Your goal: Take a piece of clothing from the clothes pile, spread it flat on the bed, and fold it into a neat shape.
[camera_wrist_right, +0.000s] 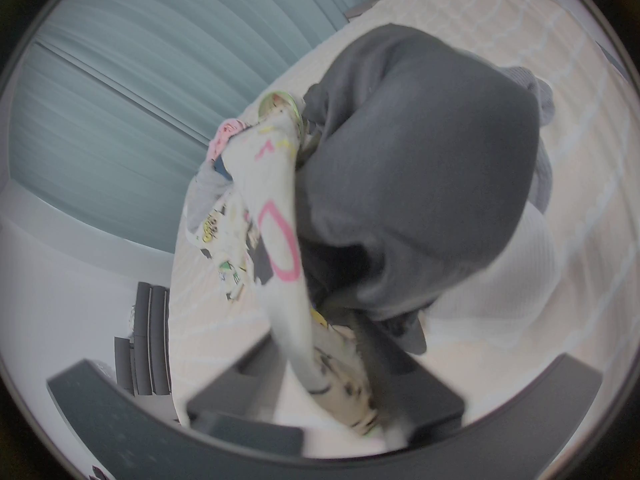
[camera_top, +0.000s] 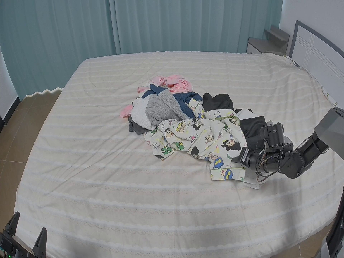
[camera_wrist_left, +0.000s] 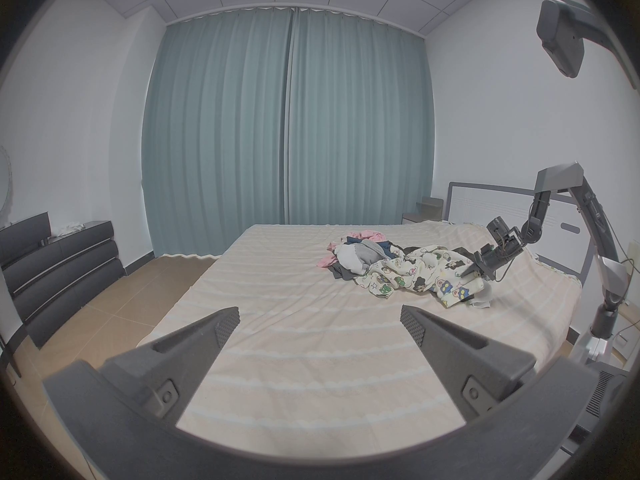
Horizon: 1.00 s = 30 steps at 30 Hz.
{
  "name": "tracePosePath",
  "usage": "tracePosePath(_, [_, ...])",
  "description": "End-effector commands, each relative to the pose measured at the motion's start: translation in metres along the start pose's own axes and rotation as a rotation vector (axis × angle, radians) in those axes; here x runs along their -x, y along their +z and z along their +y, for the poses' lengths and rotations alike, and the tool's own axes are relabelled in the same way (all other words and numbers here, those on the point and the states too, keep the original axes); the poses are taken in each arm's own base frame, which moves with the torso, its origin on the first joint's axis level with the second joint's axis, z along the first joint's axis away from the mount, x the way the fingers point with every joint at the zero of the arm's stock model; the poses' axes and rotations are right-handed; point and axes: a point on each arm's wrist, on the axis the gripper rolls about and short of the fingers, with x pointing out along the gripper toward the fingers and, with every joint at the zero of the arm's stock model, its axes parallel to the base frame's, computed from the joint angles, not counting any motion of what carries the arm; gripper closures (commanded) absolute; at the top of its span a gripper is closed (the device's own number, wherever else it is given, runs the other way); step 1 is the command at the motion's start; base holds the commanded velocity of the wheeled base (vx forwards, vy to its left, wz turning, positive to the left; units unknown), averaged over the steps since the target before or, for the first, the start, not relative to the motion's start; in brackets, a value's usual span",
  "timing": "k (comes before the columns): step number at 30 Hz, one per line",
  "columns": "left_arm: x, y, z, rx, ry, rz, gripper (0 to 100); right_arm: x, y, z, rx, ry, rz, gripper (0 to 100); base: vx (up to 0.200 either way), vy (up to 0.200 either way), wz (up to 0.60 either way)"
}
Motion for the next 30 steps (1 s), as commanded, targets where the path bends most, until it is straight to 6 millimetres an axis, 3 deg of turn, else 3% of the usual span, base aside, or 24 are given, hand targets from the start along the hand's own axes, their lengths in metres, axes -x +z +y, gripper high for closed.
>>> tracePosePath(1, [0.0, -0.005, 0.0, 0.001, 0.0, -0.002, 0, -0.01, -0.001, 0.0, -0.005, 0.019, -0.014, 0, 0.0, 0.0, 0.0])
tracePosePath(20, [0.0, -0.005, 0.0, 0.001, 0.0, -0.002, 0, 0.003, -0.031, 0.06, 0.015, 0.169, 0.026, 0, 0.0, 0.0, 0.0])
tracePosePath(25, [0.0, -0.005, 0.0, 0.001, 0.0, -0.002, 0, 0.002, -0.029, 0.064, 0.018, 0.177, 0.014, 0, 0.0, 0.0, 0.0])
tracePosePath(30, [0.0, -0.005, 0.0, 0.001, 0.0, -0.002, 0, -0.012, -0.031, 0.053, 0.009, 0.118, 0.005, 0, 0.0, 0.0, 0.0])
